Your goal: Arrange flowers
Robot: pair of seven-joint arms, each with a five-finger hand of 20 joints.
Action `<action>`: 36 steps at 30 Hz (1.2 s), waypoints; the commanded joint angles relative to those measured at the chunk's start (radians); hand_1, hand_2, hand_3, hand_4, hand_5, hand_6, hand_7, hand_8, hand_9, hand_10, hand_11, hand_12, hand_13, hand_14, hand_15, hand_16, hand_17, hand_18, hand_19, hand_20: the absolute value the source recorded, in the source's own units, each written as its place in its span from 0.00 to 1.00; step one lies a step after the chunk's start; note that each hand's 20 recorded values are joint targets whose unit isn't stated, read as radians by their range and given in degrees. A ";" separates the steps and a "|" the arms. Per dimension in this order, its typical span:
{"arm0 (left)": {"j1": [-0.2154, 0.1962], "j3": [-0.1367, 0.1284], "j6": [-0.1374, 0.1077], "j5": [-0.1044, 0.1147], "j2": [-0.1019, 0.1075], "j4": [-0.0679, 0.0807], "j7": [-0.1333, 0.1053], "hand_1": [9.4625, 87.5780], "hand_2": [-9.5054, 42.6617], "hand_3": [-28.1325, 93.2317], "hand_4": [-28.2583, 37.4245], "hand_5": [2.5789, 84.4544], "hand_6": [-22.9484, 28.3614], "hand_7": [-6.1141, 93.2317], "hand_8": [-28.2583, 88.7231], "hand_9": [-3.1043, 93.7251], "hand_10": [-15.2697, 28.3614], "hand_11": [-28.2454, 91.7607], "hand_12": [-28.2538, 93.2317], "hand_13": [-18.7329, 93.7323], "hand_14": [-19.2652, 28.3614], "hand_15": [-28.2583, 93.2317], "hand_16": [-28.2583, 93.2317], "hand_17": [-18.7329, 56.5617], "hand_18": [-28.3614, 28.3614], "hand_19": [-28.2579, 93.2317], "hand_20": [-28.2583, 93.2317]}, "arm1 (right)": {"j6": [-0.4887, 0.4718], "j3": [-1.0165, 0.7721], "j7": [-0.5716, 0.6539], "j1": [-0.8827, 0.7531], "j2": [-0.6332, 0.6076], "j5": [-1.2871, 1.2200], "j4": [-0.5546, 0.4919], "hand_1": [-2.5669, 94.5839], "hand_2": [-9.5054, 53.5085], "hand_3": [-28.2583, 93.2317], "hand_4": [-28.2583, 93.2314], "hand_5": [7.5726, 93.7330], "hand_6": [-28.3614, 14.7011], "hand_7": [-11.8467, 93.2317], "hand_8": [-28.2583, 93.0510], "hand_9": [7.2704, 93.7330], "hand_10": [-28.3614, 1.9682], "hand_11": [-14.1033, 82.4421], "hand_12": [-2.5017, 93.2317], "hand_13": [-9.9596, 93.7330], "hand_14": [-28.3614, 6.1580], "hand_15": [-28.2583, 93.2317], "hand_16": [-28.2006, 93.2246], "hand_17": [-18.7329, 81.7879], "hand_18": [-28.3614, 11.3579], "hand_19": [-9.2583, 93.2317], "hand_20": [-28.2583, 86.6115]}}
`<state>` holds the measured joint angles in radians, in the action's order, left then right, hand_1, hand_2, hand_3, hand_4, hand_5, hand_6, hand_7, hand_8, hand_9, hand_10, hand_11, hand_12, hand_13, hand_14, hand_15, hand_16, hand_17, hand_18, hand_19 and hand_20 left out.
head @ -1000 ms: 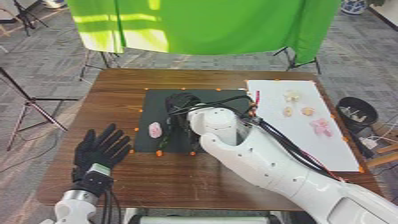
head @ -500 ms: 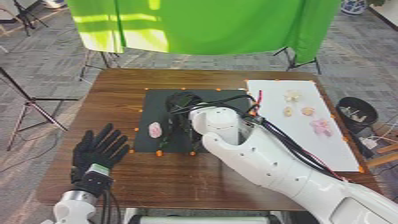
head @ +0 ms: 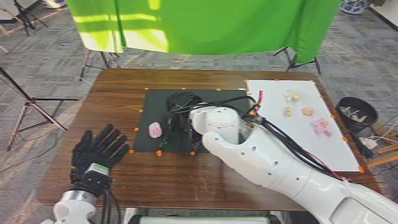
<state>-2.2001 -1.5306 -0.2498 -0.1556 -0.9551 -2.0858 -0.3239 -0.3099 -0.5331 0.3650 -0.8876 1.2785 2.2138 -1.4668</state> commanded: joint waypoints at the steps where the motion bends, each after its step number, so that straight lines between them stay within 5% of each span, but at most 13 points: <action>1: -0.016 0.003 -0.021 0.012 0.000 0.006 0.000 0.17 0.52 0.80 0.00 0.45 0.64 0.17 0.17 0.33 0.73 0.42 0.28 0.34 0.78 0.53 0.15 0.14 0.75 0.52 0.27 | -0.028 -0.012 0.017 0.025 0.000 -0.014 -0.011 0.68 0.00 0.56 0.00 0.50 0.66 0.24 0.13 0.55 0.54 0.22 0.15 0.61 0.54 0.39 0.38 0.37 0.29 0.44 0.41; 5: -0.016 0.005 -0.026 0.013 0.001 0.005 0.002 0.18 0.51 0.80 0.00 0.44 0.64 0.17 0.17 0.33 0.73 0.42 0.28 0.34 0.77 0.52 0.15 0.14 0.75 0.51 0.28 | -0.023 -0.017 0.017 0.027 -0.001 -0.022 -0.012 0.79 0.00 0.32 0.07 0.50 0.67 0.21 0.15 0.53 0.56 0.22 0.15 0.59 0.56 0.38 0.39 0.39 0.34 0.35 0.45; 10: -0.016 0.003 -0.029 0.013 0.000 0.004 0.003 0.18 0.50 0.80 0.00 0.44 0.64 0.17 0.17 0.33 0.72 0.42 0.28 0.34 0.76 0.52 0.15 0.14 0.75 0.51 0.28 | -0.022 -0.029 0.025 0.023 -0.001 -0.047 -0.016 0.82 0.00 0.16 0.16 0.51 0.68 0.19 0.16 0.53 0.58 0.22 0.16 0.58 0.57 0.38 0.40 0.41 0.38 0.27 0.51; 20: -0.020 0.003 -0.038 0.021 -0.002 0.001 -0.001 0.19 0.50 0.80 0.00 0.44 0.64 0.17 0.17 0.33 0.72 0.43 0.28 0.34 0.75 0.52 0.15 0.15 0.74 0.51 0.28 | 0.020 -0.025 0.039 0.019 -0.009 -0.098 -0.025 0.78 0.00 0.11 0.18 0.52 0.66 0.20 0.16 0.56 0.57 0.23 0.17 0.59 0.56 0.38 0.41 0.41 0.38 0.26 0.52; 24: -0.022 0.003 -0.043 0.026 0.000 0.001 -0.006 0.18 0.50 0.81 0.00 0.44 0.64 0.17 0.17 0.32 0.71 0.43 0.28 0.34 0.74 0.52 0.15 0.15 0.74 0.50 0.28 | 0.075 -0.020 0.041 0.018 -0.021 -0.105 -0.032 0.72 0.00 0.32 0.10 0.56 0.64 0.23 0.14 0.63 0.51 0.25 0.18 0.62 0.53 0.39 0.41 0.39 0.32 0.36 0.48; 28: -0.024 0.001 -0.040 0.026 -0.001 0.000 -0.004 0.18 0.50 0.81 0.00 0.44 0.63 0.17 0.17 0.32 0.70 0.43 0.27 0.34 0.74 0.52 0.15 0.15 0.74 0.50 0.28 | 0.100 -0.010 0.048 0.023 -0.022 -0.095 -0.028 0.58 0.00 0.66 0.00 0.57 0.63 0.26 0.12 0.64 0.49 0.26 0.16 0.64 0.51 0.39 0.39 0.37 0.27 0.45 0.42; 36: -0.020 0.004 -0.040 0.026 -0.002 0.002 -0.001 0.18 0.51 0.81 0.00 0.43 0.63 0.18 0.17 0.32 0.70 0.43 0.27 0.34 0.72 0.52 0.15 0.16 0.74 0.50 0.29 | 0.116 0.000 0.023 0.022 -0.034 -0.084 -0.034 0.53 0.00 0.77 0.00 0.58 0.63 0.26 0.12 0.64 0.49 0.26 0.15 0.64 0.50 0.39 0.39 0.37 0.26 0.47 0.40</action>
<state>-2.2024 -1.5310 -0.2694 -0.1382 -0.9527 -2.0922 -0.3334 -0.2018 -0.5386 0.4012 -0.8783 1.2560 2.1171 -1.4881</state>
